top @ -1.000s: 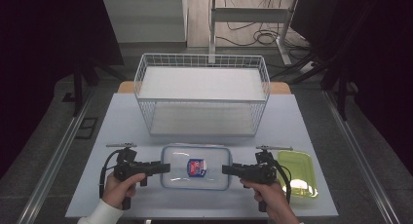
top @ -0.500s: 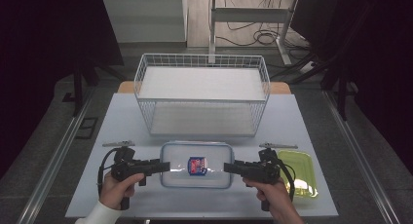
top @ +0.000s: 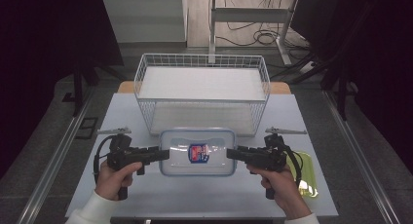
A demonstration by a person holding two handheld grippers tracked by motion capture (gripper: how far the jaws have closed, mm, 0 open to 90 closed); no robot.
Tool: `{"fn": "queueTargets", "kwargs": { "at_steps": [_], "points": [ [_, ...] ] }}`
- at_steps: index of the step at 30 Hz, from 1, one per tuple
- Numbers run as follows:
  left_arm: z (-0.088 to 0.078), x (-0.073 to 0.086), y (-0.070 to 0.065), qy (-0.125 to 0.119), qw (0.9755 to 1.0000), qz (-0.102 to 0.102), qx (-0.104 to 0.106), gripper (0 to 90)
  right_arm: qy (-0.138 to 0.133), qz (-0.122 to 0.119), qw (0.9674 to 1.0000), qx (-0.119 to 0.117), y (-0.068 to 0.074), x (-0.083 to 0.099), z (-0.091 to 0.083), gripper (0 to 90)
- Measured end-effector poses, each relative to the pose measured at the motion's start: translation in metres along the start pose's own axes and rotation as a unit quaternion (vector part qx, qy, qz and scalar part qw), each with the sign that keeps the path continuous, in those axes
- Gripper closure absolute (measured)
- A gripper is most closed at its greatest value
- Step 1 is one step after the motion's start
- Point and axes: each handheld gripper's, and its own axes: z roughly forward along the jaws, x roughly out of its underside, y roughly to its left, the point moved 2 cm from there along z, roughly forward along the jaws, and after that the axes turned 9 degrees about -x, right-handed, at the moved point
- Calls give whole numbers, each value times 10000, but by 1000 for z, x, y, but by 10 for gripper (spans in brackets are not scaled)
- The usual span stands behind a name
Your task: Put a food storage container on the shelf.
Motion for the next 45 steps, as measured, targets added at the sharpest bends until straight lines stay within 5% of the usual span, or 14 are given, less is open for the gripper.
{"fn": "queueTargets", "kwargs": {
  "at_steps": [34,45],
  "points": [
    [-18,-82,-19,-392,9986,294,196,534,-284,-495,9982,173,38,-88,-19,510],
    [-17,-111,-13,-408,9986,281,171,533,-307,-515,9980,177,35,-118,-15,510]
  ]
}}
